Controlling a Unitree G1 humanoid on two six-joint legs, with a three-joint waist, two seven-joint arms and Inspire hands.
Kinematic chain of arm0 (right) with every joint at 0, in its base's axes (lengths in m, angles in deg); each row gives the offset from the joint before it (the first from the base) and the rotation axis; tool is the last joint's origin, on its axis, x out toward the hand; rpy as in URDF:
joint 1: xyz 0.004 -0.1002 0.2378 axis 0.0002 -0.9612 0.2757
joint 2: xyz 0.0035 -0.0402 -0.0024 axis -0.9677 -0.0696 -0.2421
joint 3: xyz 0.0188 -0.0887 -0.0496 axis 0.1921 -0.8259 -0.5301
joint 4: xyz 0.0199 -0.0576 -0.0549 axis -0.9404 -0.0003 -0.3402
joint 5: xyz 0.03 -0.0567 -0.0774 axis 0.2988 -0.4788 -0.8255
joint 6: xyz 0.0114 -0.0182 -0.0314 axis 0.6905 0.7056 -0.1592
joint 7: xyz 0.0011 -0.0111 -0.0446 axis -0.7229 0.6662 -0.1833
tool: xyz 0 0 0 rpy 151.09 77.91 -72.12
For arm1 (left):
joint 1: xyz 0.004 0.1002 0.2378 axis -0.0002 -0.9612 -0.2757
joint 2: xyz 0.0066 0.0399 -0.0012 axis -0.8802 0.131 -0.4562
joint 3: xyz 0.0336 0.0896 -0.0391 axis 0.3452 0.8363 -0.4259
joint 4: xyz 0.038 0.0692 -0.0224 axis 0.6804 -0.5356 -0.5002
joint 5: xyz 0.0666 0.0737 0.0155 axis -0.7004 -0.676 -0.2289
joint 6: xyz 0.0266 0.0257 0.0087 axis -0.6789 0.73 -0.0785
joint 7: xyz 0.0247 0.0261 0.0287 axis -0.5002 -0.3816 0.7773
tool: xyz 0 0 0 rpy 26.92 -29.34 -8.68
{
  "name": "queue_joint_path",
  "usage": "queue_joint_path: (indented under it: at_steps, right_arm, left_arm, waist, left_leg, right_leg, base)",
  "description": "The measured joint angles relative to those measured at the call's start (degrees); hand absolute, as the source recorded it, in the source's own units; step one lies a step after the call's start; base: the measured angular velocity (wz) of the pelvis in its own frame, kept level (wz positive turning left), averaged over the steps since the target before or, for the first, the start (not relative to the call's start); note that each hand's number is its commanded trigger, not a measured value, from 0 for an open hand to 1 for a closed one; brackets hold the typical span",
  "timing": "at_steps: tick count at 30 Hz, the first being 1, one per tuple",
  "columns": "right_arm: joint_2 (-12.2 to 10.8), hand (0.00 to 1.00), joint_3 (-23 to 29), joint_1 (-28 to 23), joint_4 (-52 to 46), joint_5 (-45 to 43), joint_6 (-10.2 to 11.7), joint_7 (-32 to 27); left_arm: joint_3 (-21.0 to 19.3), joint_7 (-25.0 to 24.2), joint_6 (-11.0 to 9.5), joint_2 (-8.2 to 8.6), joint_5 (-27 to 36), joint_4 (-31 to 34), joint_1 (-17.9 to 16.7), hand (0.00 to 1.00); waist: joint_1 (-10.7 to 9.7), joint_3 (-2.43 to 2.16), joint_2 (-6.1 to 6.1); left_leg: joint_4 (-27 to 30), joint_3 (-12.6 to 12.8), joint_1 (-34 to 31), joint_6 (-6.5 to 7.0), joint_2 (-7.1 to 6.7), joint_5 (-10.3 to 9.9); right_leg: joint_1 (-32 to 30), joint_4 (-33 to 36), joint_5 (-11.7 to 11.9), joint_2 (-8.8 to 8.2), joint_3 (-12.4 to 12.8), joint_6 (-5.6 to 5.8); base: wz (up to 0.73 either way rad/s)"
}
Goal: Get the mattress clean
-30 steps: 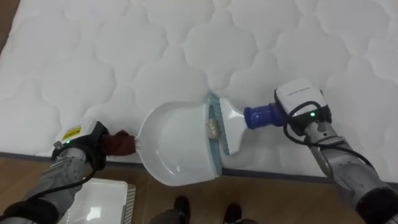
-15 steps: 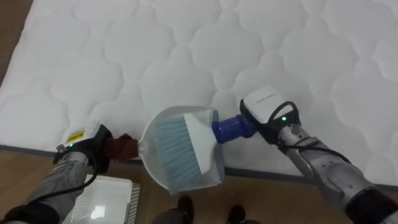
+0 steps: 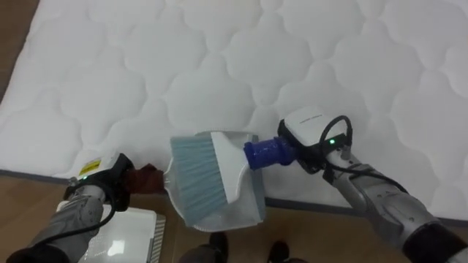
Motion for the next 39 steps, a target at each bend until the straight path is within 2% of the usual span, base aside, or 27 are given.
queue_joint_path:
  at_steps: [4,5,8,14,16,17,20,21,22,23,24,25,27,28,30,34,36,38,39]
  right_arm:
    - [0.06,1.00,0.56,-0.03,0.70,2.52,0.39,-0.11]
    - [0.04,1.00,1.18,-0.13,1.74,3.73,1.06,-0.50]
    - [-0.05,1.00,4.12,-0.89,3.92,5.59,1.48,-1.07]
    - [-0.13,1.00,12.66,-2.48,6.47,9.88,1.86,-3.80]
    - [0.01,1.00,15.36,-3.16,6.79,11.61,2.16,-4.96]
    - [0.04,1.00,17.17,-3.57,6.78,13.04,2.27,-6.00]
    - [0.14,1.00,21.11,-5.03,6.79,19.11,2.28,-9.00]
    - [0.18,1.00,22.45,-5.96,6.61,21.11,2.24,-9.47]
    - [0.18,1.00,23.14,-6.52,6.32,21.52,2.15,-9.55]
    - [0.18,0.95,24.77,-8.02,5.28,21.56,2.00,-9.85]
    - [0.18,0.64,25.75,-9.24,3.92,21.57,1.67,-10.11]
    - [0.17,0.55,26.14,-9.60,3.38,21.61,1.55,-10.16]
    - [0.14,0.11,27.51,-11.39,0.78,22.12,1.42,-11.05]
    - [0.15,0.01,27.66,-11.78,0.14,22.33,1.42,-11.26]
    - [-0.04,0.00,27.69,-12.91,-0.92,23.92,1.52,-12.61]
    - [-0.34,0.00,27.57,-14.87,-0.67,30.43,1.45,-14.70]
    - [-0.38,0.00,27.58,-16.20,-0.43,35.00,1.07,-15.69]
    - [-0.44,0.00,27.79,-17.46,-0.43,37.58,0.88,-16.13]
    - [-0.45,0.00,27.82,-18.03,-0.43,39.02,0.88,-16.37]
  left_arm:
    - [-0.04,0.10,-0.17,0.03,-0.15,0.13,0.01,1.00]
    - [-0.06,0.11,-0.23,0.11,-0.16,0.20,-0.01,1.00]
    - [-0.26,0.18,-0.25,0.27,-0.18,0.42,-0.33,1.00]
    - [-2.37,0.46,-0.26,1.05,-0.19,1.99,-0.87,1.00]
    - [-4.27,0.46,-0.35,1.00,-0.20,3.83,-2.64,1.00]
    - [-5.60,0.53,-0.20,0.95,-0.29,5.87,-4.44,1.00]
    - [-7.09,0.63,-0.42,0.94,-0.24,9.61,-8.07,1.00]
    - [-7.84,0.61,-0.37,0.94,-0.29,10.66,-9.80,1.00]
    - [-8.27,0.57,-0.21,0.94,-0.73,11.36,-10.75,1.00]
    - [-9.30,0.50,0.02,1.01,-1.80,13.03,-12.92,1.00]
    - [-10.31,0.39,0.09,1.04,-3.04,14.17,-14.75,1.00]
    - [-10.67,0.25,0.27,1.04,-3.50,14.61,-15.41,1.00]
    - [-12.68,-0.62,1.07,1.17,-5.35,16.80,-17.44,1.00]
    - [-13.35,-0.64,1.18,1.23,-5.71,17.50,-18.03,1.00]
    - [-15.02,-1.94,1.41,1.36,-5.78,19.07,-19.45,1.00]
    - [-15.62,-3.27,1.59,1.69,-5.40,19.95,-19.74,1.00]
    - [-15.65,-4.13,2.26,2.81,-5.65,20.20,-19.89,1.00]
    - [-15.83,-4.27,2.60,4.03,-5.79,20.20,-20.00,1.00]
    - [-16.11,-4.46,2.64,4.75,-5.76,20.21,-20.52,1.00]
  waist:
    - [-0.28,-0.02,0.02]
    - [-0.75,-0.03,0.01]
    - [-1.59,-0.05,0.00]
    - [-2.16,-0.12,-0.05]
    - [-2.48,-0.52,-0.21]
    - [-2.99,-1.15,-0.04]
    - [-3.35,-1.74,-0.17]
    - [-3.41,-2.13,-0.36]
    - [-3.52,-2.32,-0.46]
    - [-3.74,-2.56,-0.59]
    - [-3.87,-2.66,-0.72]
    - [-3.95,-2.71,-0.73]
    - [-4.40,-2.77,-0.78]
    - [-4.40,-2.79,-0.87]
    - [-4.11,-2.89,-1.01]
    - [-4.03,-2.86,-1.01]
    - [-4.65,-2.78,-0.87]
    - [-4.78,-2.72,-1.00]
    - [-4.40,-2.65,-0.90]
  left_leg:
    - [0.03,-0.28,0.05,0.09,-0.28,0.05]
    - [0.02,-0.37,0.18,0.17,-0.44,0.10]
    - [-0.42,-0.48,1.02,0.35,-1.00,0.20]
    - [-1.04,-0.52,3.65,0.51,-1.17,0.29]
    - [-2.13,-0.45,5.21,0.43,-1.28,0.34]
    - [-2.65,-0.68,5.85,0.41,-1.46,0.36]
    - [-4.76,-1.09,9.28,0.22,-1.88,0.50]
    - [-5.61,-1.30,10.82,0.13,-1.91,0.55]
    - [-5.82,-1.43,11.62,0.08,-1.96,0.58]
    - [-6.47,-1.82,13.22,0.00,-2.05,0.63]
    - [-7.10,-2.14,14.54,-0.09,-2.15,0.66]
    - [-7.28,-2.33,15.05,-0.11,-2.20,0.67]
    - [-7.82,-3.40,16.18,-0.26,-2.34,0.76]
    - [-8.05,-3.52,16.52,-0.31,-2.37,0.79]
    - [-8.57,-3.78,17.86,-0.46,-2.39,0.88]
    - [-7.87,-4.75,18.90,-0.47,-2.65,0.88]
    - [-6.65,-4.66,18.42,-0.46,-2.79,0.88]
    - [-6.37,-2.90,18.38,-0.31,-2.48,0.96]
    - [-6.46,-0.31,18.21,-0.08,-1.76,1.10]
  right_leg:
    - [0.07,0.31,-0.18,-0.26,0.08,0.09]
    - [0.23,0.42,-0.24,-0.41,0.05,0.19]
    - [0.96,0.84,-0.68,-1.06,-0.09,0.53]
    - [3.64,-0.02,-0.69,-1.04,-0.18,0.59]
    - [4.92,-0.70,-0.72,-0.94,-0.08,0.63]
    - [5.61,-1.03,-0.87,-0.90,-0.08,0.85]
    - [9.19,-2.63,-1.09,-0.83,-0.23,1.21]
    - [10.97,-3.69,-1.10,-0.68,-0.64,1.23]
    - [11.90,-4.23,-1.09,-0.65,-0.95,1.26]
    - [13.84,-5.30,-1.09,-0.52,-1.65,1.33]
    - [15.37,-6.04,-1.17,-0.32,-1.73,1.49]
    - [16.04,-6.39,-1.20,-0.12,-1.88,1.53]
    - [18.12,-7.70,-1.22,0.03,-3.17,1.57]
    - [18.46,-7.83,-1.25,0.04,-3.24,1.62]
    - [20.30,-8.79,-1.26,0.21,-3.70,1.64]
    - [23.38,-9.73,-1.59,0.27,-5.97,1.84]
    - [24.86,-9.56,-2.36,0.16,-7.49,1.89]
    - [25.69,-9.17,-3.65,-0.11,-8.02,1.73]
    - [26.25,-9.32,-4.24,-0.27,-8.89,1.65]
  base:
    - [0.05]
    - [0.08]
    - [0.08]
    - [0.01]
    - [0.02]
    - [0.09]
    - [0.09]
    - [0.09]
    - [0.15]
    - [0.18]
    - [0.17]
    - [0.15]
    - [0.24]
    - [0.20]
    - [0.12]
    - [0.36]
    - [0.60]
    - [0.69]
    - [0.58]
